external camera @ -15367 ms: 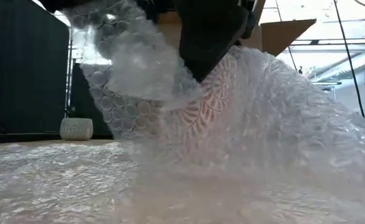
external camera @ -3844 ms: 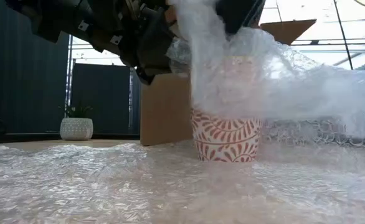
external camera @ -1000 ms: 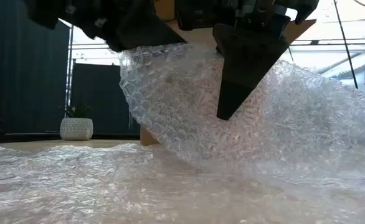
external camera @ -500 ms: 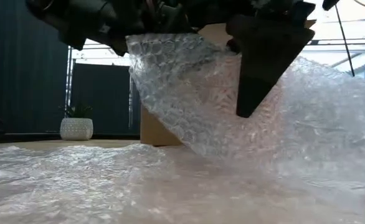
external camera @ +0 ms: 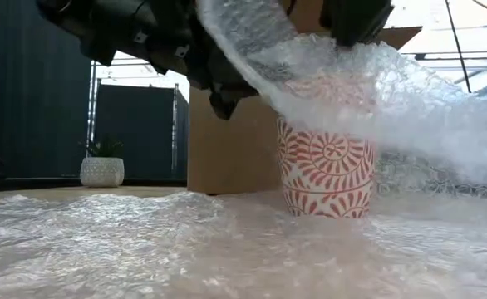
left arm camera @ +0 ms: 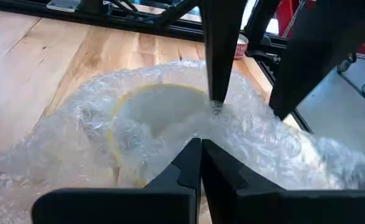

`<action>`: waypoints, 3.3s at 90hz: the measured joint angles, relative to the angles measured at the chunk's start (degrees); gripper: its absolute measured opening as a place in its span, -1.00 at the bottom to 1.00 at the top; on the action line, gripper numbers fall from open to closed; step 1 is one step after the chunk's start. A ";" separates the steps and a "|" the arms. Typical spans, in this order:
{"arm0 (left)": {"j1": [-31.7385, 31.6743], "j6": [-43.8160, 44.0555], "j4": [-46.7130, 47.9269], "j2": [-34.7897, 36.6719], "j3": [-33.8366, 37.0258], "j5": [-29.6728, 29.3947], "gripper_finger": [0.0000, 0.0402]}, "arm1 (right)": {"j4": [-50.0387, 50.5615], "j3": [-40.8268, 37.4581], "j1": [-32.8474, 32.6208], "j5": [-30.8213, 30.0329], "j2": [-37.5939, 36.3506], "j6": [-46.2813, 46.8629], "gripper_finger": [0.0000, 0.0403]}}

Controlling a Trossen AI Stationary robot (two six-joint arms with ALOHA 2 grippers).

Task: Wrap mug
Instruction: Wrap the orange mug with the bubble wrap

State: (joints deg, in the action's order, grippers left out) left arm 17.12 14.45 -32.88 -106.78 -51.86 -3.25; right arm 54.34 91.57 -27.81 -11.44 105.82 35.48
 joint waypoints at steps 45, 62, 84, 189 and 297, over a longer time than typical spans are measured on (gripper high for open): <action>0.02 0.14 -0.04 0.00 0.11 -0.04 -1.00 | -1.48 0.03 2.11 -9.27 5.78 -0.18 -0.21; 0.06 0.18 -0.13 -0.06 0.13 -0.03 -1.00 | 0.83 0.31 3.09 -8.71 9.99 -0.56 -0.21; 0.24 0.19 -0.15 -0.07 0.13 -0.09 -1.00 | 0.58 0.29 4.61 -3.64 11.45 -2.23 -0.21; 0.26 0.14 -0.08 -0.04 0.15 -0.04 -1.00 | -5.36 -0.13 -1.11 -0.30 3.49 -0.18 -0.21; 0.26 0.23 -0.07 -0.04 0.15 0.05 -1.00 | 1.80 -0.13 3.11 4.65 -3.07 -1.65 -0.21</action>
State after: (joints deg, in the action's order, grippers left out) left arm 17.39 14.68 -32.95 -106.83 -51.70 -3.20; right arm 56.14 91.44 -24.70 -6.79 102.74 33.84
